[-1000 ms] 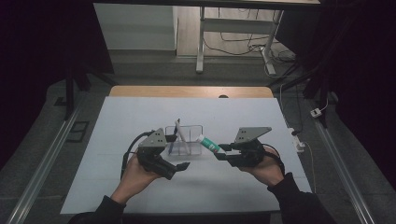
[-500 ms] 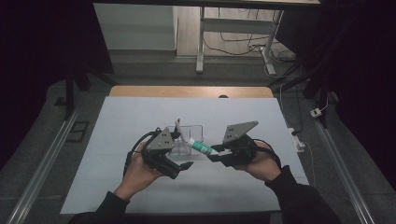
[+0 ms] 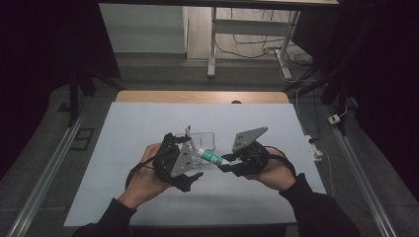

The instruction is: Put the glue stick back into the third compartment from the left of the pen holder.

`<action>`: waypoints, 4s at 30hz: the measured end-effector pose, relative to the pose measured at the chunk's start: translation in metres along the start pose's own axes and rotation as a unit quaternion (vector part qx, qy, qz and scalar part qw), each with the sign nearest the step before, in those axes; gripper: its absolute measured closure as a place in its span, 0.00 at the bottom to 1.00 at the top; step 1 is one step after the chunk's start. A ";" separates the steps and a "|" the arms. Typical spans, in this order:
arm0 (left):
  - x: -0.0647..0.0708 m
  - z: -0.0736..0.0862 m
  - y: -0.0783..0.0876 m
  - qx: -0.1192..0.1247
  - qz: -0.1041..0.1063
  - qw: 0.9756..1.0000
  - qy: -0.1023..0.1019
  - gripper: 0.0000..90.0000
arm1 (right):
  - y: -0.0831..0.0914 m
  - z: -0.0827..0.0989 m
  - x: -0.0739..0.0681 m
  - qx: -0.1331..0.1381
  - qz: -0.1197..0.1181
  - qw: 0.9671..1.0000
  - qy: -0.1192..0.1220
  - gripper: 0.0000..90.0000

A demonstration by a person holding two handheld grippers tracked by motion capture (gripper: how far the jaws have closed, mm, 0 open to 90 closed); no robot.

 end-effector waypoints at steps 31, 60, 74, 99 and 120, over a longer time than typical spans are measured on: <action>0.045 -0.018 -0.013 -0.106 -0.135 0.954 -0.247 0.52 | -0.009 -0.008 -0.012 -0.042 -0.010 0.999 0.027 0.73; 0.024 0.003 -0.019 -0.077 -0.030 0.991 -0.103 0.72 | 0.004 -0.002 -0.002 0.037 0.012 0.999 -0.009 0.44; -0.002 0.020 -0.024 0.016 0.053 0.994 0.098 0.72 | 0.010 0.012 -0.001 0.091 0.038 0.994 -0.040 0.26; 0.004 0.023 -0.021 0.147 0.198 0.949 0.194 0.72 | -0.001 -0.010 -0.007 0.171 -0.025 0.981 -0.088 0.26; 0.007 0.026 -0.018 0.131 0.166 0.953 0.215 0.55 | 0.002 -0.014 0.002 0.187 -0.073 0.973 -0.113 0.72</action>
Point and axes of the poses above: each handheld gripper's, and its own axes: y roughly backward along the jaws, z roughly out of its underside, x roughly to its right, the point moved 3 cm from there along -y, roughly forward along the jaws, and after that the axes turned 2 degrees about -y, right-handed, at the moved point
